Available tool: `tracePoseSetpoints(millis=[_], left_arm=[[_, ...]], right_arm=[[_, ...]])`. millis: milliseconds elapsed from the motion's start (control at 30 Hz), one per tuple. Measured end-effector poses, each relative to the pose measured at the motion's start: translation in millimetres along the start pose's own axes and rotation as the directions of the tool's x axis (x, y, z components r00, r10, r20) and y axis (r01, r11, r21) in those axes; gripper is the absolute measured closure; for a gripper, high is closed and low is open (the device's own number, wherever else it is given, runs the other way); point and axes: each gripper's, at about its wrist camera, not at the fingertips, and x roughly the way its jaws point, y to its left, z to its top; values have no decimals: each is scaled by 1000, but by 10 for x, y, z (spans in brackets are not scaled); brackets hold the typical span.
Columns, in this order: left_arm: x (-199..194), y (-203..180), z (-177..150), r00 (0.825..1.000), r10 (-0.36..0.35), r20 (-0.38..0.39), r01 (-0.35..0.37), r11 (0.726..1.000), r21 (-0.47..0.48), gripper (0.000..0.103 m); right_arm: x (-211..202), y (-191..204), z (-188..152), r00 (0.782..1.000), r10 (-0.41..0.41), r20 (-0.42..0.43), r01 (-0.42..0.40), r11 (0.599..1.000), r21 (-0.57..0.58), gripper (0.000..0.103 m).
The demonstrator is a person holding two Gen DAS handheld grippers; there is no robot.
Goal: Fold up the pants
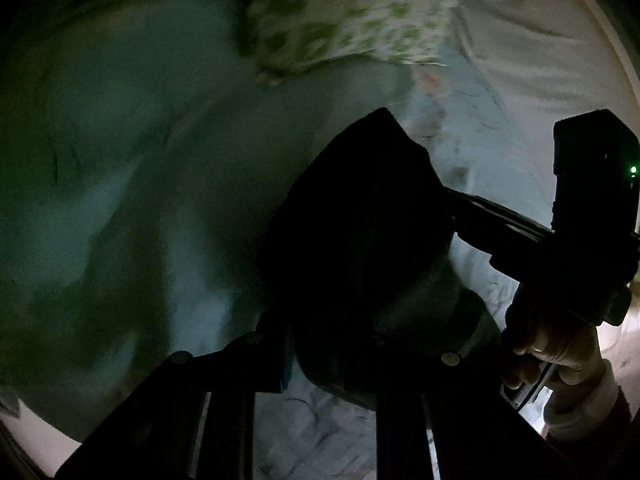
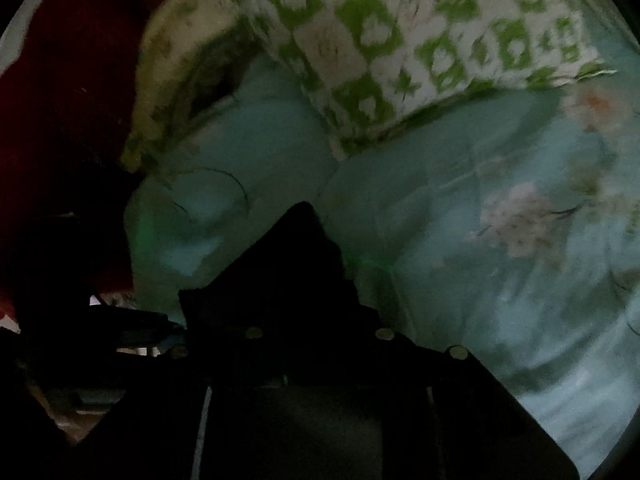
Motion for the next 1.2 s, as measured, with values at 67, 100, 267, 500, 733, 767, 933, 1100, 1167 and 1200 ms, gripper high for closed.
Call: tracePoseSetpoints(millis=[67, 100, 267, 500, 733, 767, 933, 1100, 1167, 1200], left_arm=[[-121, -177, -2, 1000, -12, 18, 11, 999, 52, 87], [-163, -271, -3, 1000, -19, 23, 18, 997, 74, 87], [-388, -857, -83, 996, -73, 51, 61, 975, 213, 88], [-502, -1699, -385, 988, -152, 35, 124, 903, 411, 88], [-375, -2302, -804, 983, -180, -37, 170, 816, 552, 87], [-333, -2348, -819, 983, -180, -45, 174, 807, 564, 87], [-211, -2622, -1104, 983, -165, -83, 179, 755, 630, 87], [-96, -2745, -1347, 982, -148, -119, 190, 722, 666, 87], [-55, -2803, -1431, 982, -141, -127, 189, 710, 678, 87], [-31, -2822, -1468, 982, -137, -129, 188, 705, 684, 87]], right_arm=[[-239, -35, -72, 999, 5, 50, -6, 1000, 23, 83], [-347, -52, -114, 997, 6, 72, -8, 999, 37, 83], [-952, -142, -343, 983, -7, 183, -9, 996, 89, 84], [-1810, -298, -885, 937, -69, 342, 9, 985, 173, 84], [-2317, -435, -1515, 898, -160, 409, 44, 959, 279, 85], [-2373, -457, -1610, 893, -170, 417, 45, 955, 293, 85], [-2546, -545, -2008, 870, -212, 446, 43, 932, 359, 86], [-2632, -589, -2292, 856, -238, 460, 39, 915, 401, 86], [-2658, -610, -2391, 851, -246, 463, 39, 910, 413, 86], [-2669, -626, -2450, 849, -253, 464, 40, 906, 421, 86]])
